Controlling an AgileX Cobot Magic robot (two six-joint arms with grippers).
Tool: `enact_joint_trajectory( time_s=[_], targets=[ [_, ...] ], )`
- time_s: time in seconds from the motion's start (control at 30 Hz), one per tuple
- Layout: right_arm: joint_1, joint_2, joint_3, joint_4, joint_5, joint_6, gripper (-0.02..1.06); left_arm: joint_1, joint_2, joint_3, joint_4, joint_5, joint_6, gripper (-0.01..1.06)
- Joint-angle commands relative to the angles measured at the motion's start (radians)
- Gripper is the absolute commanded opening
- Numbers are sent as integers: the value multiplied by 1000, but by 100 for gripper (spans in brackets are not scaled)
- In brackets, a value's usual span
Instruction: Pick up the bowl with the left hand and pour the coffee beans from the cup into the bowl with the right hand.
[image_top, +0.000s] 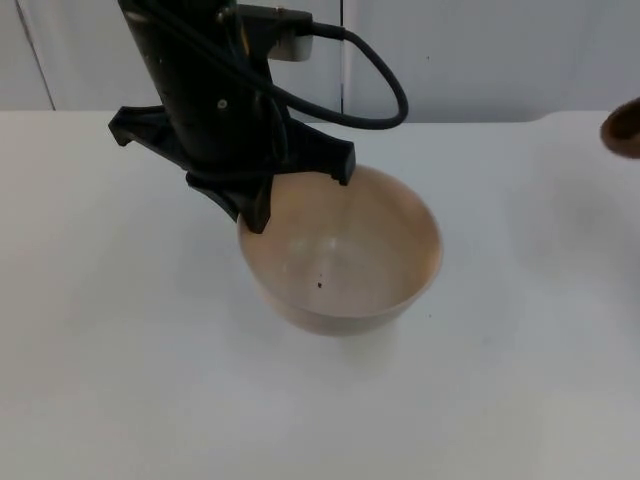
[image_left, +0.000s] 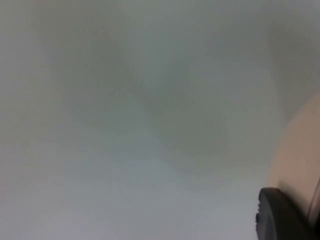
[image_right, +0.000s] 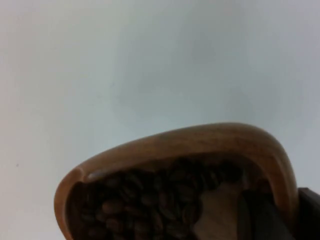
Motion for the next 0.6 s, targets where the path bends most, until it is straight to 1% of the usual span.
enact_joint_trajectory(
  time_s=[0.0,0.13,0.17,0.27,0.5,0.57],
  targets=[
    [0,-66,0,-1,56,-21,0,-3,-2,-5,-5,-9,-5,0],
    [0,-142,0,-3,141,-44,0,-3,-2,-5,-17,-9,-5,0],
    [0,-142,0,-3,141,-44,0,-3,-2,-5,-17,-9,-5,0],
    [0,-167,0,-3,188,-44,0,-3,-2,-5,-20,-9,-5,0],
    [0,-169,0,-1,238,-44,0,-3,-2,-5,-20,-9,-5,0],
    [0,-169,0,12,253,-44,0,-3,-2,-5,-22,-9,-5,0]
  ],
)
